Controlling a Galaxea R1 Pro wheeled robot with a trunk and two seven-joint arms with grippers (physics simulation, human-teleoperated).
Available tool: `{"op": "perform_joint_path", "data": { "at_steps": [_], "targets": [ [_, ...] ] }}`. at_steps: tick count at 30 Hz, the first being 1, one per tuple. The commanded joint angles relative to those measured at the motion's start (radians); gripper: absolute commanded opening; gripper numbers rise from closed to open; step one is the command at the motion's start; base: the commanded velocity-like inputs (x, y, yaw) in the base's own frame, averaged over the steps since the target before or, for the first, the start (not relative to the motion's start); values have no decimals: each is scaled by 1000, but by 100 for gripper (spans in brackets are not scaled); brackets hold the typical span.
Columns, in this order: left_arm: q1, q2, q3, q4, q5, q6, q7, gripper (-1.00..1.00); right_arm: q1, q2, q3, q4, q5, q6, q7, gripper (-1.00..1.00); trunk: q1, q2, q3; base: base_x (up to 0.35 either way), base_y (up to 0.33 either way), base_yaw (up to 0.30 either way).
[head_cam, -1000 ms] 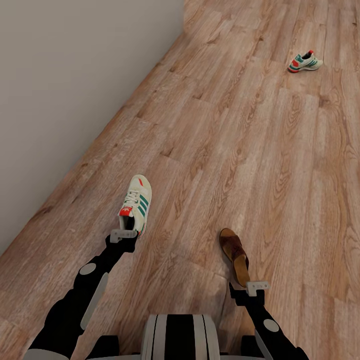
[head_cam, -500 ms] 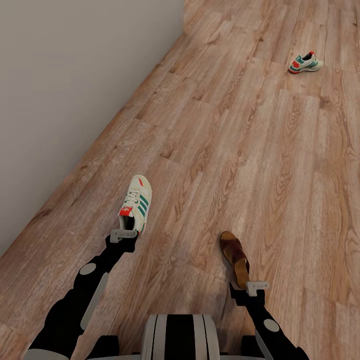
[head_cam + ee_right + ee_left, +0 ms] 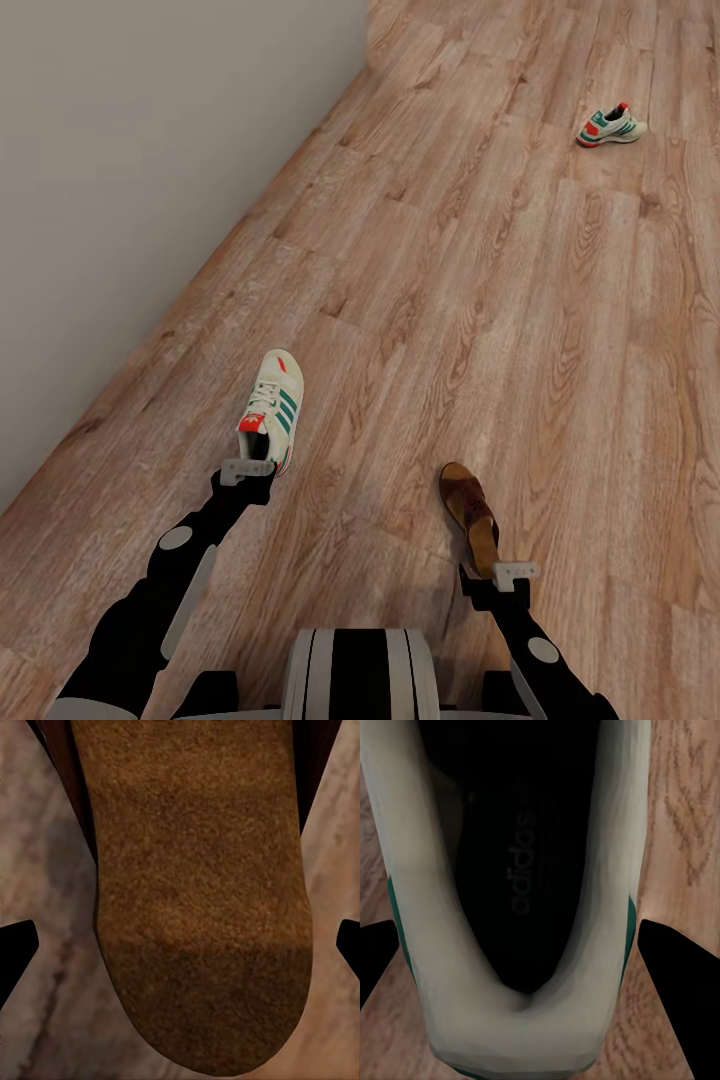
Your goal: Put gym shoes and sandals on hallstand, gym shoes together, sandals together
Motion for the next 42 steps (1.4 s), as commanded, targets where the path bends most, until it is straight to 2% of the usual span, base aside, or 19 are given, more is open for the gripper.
{"op": "perform_joint_path", "data": {
  "at_steps": [1, 3, 4, 42],
  "targets": [
    [0, 1, -1, -1, 11, 6, -1, -100, 0, 0, -2, 1, 5, -3, -1, 100, 0, 0, 0, 0, 0, 0],
    [0, 1, -1, -1, 11, 6, -1, -100, 0, 0, -2, 0, 5, -2, -1, 100, 0, 0, 0, 0, 0, 0],
    [0, 1, -1, -1, 11, 6, -1, -100, 0, 0, -2, 0, 5, -2, -1, -100, 0, 0, 0, 0, 0, 0],
    [0, 2, 1, -4, 10, 6, -1, -100, 0, 0, -2, 0, 5, -3, -1, -100, 0, 0, 0, 0, 0, 0]
  ]
}}
